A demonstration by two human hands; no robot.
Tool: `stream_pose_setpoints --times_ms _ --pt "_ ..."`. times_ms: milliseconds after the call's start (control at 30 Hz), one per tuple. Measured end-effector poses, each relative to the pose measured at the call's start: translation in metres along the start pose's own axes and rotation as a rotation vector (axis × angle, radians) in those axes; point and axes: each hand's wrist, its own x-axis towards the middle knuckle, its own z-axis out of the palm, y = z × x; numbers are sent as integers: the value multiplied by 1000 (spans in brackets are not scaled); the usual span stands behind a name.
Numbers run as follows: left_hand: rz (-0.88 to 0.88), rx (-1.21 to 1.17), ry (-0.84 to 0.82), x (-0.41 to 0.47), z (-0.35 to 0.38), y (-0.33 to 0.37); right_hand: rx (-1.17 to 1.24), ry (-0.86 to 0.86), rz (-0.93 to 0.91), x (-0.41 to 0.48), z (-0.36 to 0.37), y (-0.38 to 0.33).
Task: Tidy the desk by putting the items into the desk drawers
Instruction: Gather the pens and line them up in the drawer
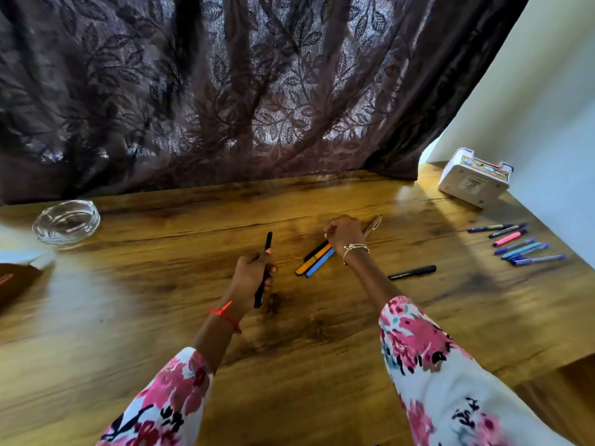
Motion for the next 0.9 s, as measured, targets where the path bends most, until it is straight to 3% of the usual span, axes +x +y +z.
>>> stream_pose_setpoints --times_ms 233,367,900 --pt "-55 -28 1 11 2 -1 -375 -254 -296 20 -18 2" --pt "-76 -28 34 12 5 0 -498 -326 -359 26 -16 0" --pt "-71 -46 67 8 3 0 -473 -393 -408 31 -24 -7"
